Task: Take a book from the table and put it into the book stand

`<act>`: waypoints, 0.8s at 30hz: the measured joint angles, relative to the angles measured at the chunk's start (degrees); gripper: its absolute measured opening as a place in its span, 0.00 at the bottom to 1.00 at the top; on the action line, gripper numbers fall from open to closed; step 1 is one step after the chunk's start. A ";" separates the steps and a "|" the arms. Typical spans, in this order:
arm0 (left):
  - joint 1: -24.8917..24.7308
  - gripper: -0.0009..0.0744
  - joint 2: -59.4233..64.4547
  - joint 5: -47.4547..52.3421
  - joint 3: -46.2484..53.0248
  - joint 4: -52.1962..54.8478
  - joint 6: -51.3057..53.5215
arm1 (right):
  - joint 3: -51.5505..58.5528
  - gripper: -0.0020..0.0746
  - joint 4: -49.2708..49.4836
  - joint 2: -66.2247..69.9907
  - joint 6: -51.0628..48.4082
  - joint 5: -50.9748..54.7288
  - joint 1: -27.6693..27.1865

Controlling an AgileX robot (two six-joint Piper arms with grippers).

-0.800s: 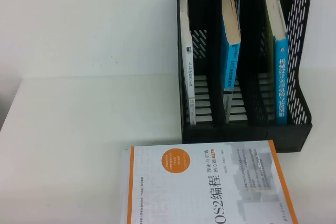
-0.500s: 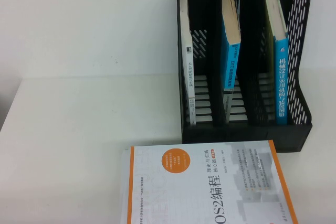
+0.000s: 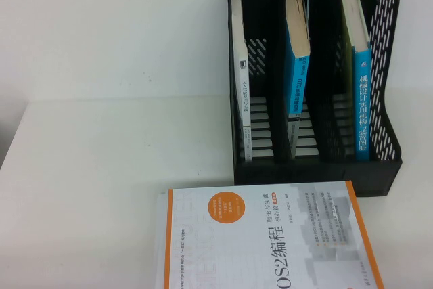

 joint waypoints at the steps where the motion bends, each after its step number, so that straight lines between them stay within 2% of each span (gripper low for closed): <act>1: 0.00 0.01 0.00 0.00 0.00 0.00 0.00 | 0.00 0.02 0.00 0.00 0.00 0.00 0.00; 24: 0.00 0.01 0.00 -1.61 0.11 0.11 0.00 | 0.00 0.02 0.00 0.00 0.00 -0.42 0.00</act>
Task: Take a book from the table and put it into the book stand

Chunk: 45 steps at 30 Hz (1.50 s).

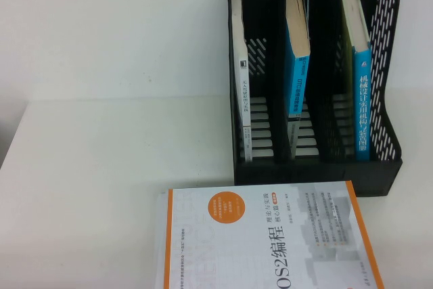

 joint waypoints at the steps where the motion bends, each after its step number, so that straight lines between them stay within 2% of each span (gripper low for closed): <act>1: 0.00 0.01 0.00 -1.54 0.13 0.00 0.00 | 0.00 0.02 0.00 0.00 0.00 -0.88 0.00; 4: 0.00 0.01 0.00 -7.67 0.25 0.31 0.00 | 0.25 0.02 0.37 0.00 0.00 -6.14 0.00; 11: 0.00 0.01 0.00 -29.20 0.25 1.19 0.54 | 0.25 0.02 1.78 0.00 -1.26 -29.87 0.00; 15: 0.00 0.01 0.00 -40.02 0.25 1.24 0.31 | 0.25 0.02 2.88 0.00 5.73 -39.39 0.00; 19: 0.00 0.01 0.00 -48.07 0.25 1.24 0.31 | 0.25 0.02 3.43 0.00 9.23 -44.67 0.00; 23: 0.00 0.01 0.00 -54.38 0.25 1.32 0.03 | 0.25 0.02 3.57 0.00 9.23 -45.48 0.00; 26: 0.00 0.01 -0.14 -53.55 0.25 1.32 0.43 | 0.25 0.02 3.61 0.00 9.23 -45.22 0.00; 29: 0.00 0.01 -0.25 -37.96 -4.05 1.32 2.28 | -1.72 0.02 3.70 0.00 9.23 -39.05 0.00; 32: 0.00 0.01 0.52 -22.47 -12.14 1.32 3.32 | -8.85 0.02 3.70 0.00 9.12 -23.49 0.00; 34: 0.00 0.01 2.91 -17.94 -16.67 1.32 3.43 | -14.37 0.02 3.59 0.44 9.12 -12.56 0.00; 39: 0.00 0.01 13.89 -10.74 -26.22 0.50 2.69 | -25.10 0.02 4.37 7.33 9.12 5.55 0.00; 42: 0.00 0.01 21.57 -4.48 -30.89 -4.28 1.78 | -30.98 0.02 7.56 14.19 8.69 15.70 0.00; 45: 0.00 0.01 28.99 -2.76 -31.80 -12.60 1.46 | -33.86 0.02 13.07 21.20 2.99 21.57 0.00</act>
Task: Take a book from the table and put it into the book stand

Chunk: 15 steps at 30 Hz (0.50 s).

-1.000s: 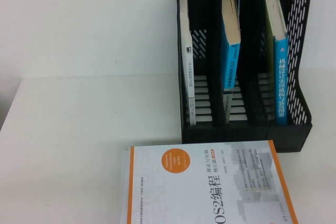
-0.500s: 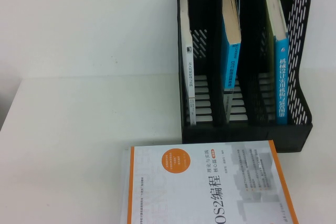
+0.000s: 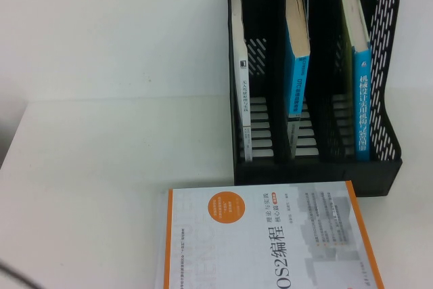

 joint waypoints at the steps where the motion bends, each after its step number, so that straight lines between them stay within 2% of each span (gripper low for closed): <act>1: 0.00 0.01 2.42 0.29 0.00 -2.96 -0.16 | -0.17 0.02 2.54 2.54 -3.04 0.99 0.00; 4: 0.00 0.01 9.78 1.83 0.00 -9.94 -0.14 | -0.24 0.02 11.10 10.62 -12.18 2.21 0.00; 8: 0.00 0.01 19.31 9.21 -0.15 -17.06 3.97 | -0.24 0.02 20.00 23.29 -21.91 2.30 0.00; 15: 0.00 0.01 28.41 14.19 -1.22 -33.92 22.20 | -0.24 0.03 23.48 36.91 -30.19 -5.78 2.29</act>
